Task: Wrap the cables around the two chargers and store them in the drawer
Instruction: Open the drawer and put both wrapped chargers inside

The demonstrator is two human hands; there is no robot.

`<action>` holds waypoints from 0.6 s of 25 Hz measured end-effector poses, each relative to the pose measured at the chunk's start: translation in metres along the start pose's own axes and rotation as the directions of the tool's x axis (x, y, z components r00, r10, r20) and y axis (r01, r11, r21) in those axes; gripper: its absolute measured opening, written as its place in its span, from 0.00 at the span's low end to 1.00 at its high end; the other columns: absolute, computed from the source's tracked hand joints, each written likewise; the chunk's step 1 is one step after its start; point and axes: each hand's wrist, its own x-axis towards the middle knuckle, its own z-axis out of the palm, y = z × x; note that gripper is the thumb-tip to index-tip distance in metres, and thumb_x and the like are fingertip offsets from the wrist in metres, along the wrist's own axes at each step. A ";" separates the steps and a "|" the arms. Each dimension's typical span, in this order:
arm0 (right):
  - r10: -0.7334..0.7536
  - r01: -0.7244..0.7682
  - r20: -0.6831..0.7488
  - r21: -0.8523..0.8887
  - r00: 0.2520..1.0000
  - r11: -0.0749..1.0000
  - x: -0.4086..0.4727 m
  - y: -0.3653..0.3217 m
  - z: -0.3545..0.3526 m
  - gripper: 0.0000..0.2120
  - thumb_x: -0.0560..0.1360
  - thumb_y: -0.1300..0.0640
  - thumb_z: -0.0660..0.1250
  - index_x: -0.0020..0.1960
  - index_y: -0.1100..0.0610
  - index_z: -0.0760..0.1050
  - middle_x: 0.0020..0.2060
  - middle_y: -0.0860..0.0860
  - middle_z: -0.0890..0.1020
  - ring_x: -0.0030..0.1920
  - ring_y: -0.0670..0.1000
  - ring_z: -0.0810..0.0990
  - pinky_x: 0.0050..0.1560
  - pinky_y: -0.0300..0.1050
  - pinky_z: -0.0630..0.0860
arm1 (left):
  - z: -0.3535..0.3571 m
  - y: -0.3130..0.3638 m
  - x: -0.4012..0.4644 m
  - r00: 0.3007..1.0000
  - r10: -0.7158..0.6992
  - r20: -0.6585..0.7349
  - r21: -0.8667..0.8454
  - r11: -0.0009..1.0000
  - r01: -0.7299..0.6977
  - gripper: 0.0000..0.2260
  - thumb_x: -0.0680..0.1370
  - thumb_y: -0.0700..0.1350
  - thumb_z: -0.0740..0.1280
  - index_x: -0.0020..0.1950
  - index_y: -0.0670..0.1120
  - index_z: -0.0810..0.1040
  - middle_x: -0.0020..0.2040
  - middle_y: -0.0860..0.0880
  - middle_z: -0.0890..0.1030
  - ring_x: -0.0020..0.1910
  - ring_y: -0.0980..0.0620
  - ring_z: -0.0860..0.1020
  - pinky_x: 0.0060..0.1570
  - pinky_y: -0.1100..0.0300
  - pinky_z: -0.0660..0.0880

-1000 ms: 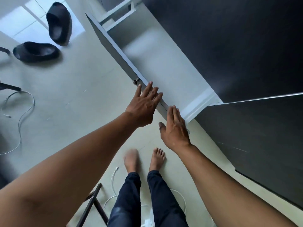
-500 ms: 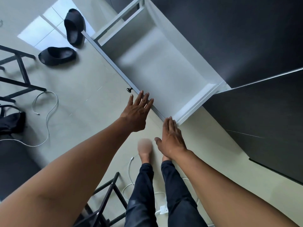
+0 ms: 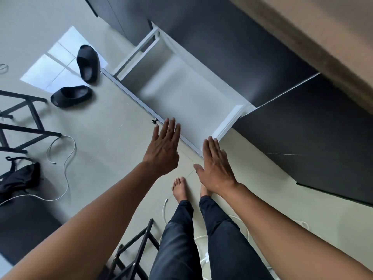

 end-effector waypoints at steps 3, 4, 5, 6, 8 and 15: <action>-0.036 0.034 -0.123 -0.019 0.992 0.999 -0.035 -0.008 -0.047 0.39 0.85 0.46 0.57 0.84 0.60 0.38 0.84 0.57 0.39 0.84 0.55 0.37 0.83 0.57 0.46 | -0.048 0.013 -0.030 0.992 -0.008 -0.129 -0.029 1.000 0.004 0.37 0.81 0.43 0.58 0.84 0.41 0.41 0.85 0.39 0.39 0.83 0.40 0.36 0.82 0.41 0.40; -0.052 0.048 -0.172 -0.028 0.984 0.998 -0.049 -0.012 -0.065 0.38 0.85 0.46 0.56 0.83 0.60 0.38 0.84 0.57 0.38 0.84 0.55 0.36 0.84 0.57 0.46 | -0.068 0.019 -0.040 0.985 0.003 -0.172 -0.038 0.999 -0.009 0.36 0.81 0.42 0.58 0.84 0.41 0.41 0.85 0.40 0.39 0.83 0.40 0.36 0.82 0.42 0.40; -0.069 0.063 -0.227 -0.034 0.972 0.997 -0.062 -0.017 -0.082 0.38 0.85 0.46 0.56 0.83 0.60 0.38 0.84 0.57 0.38 0.84 0.55 0.36 0.84 0.58 0.46 | -0.088 0.025 -0.048 0.976 0.023 -0.216 -0.043 0.999 -0.033 0.35 0.82 0.42 0.57 0.84 0.41 0.41 0.85 0.40 0.39 0.83 0.40 0.37 0.82 0.42 0.41; -0.083 0.076 -0.281 -0.037 0.956 0.996 -0.077 -0.020 -0.100 0.38 0.85 0.46 0.55 0.83 0.60 0.37 0.84 0.57 0.38 0.84 0.55 0.36 0.84 0.58 0.46 | -0.109 0.032 -0.055 0.963 0.055 -0.263 -0.046 0.997 -0.070 0.35 0.82 0.42 0.57 0.84 0.41 0.41 0.85 0.40 0.39 0.84 0.40 0.37 0.83 0.41 0.42; -0.098 0.088 -0.389 -0.043 0.916 0.995 -0.109 -0.027 -0.130 0.37 0.86 0.45 0.53 0.83 0.59 0.37 0.84 0.56 0.38 0.84 0.55 0.36 0.84 0.57 0.45 | -0.149 0.048 -0.068 0.922 0.129 -0.364 -0.028 0.988 -0.150 0.34 0.83 0.42 0.59 0.84 0.40 0.45 0.85 0.39 0.42 0.84 0.39 0.40 0.83 0.40 0.45; 0.047 -0.029 -0.722 0.037 0.690 0.999 -0.199 0.002 -0.192 0.35 0.84 0.43 0.49 0.84 0.61 0.46 0.84 0.57 0.47 0.84 0.56 0.45 0.83 0.57 0.51 | -0.233 0.131 -0.061 0.781 0.341 -0.523 0.063 0.930 -0.363 0.32 0.81 0.42 0.60 0.83 0.37 0.53 0.85 0.37 0.51 0.84 0.39 0.46 0.81 0.38 0.52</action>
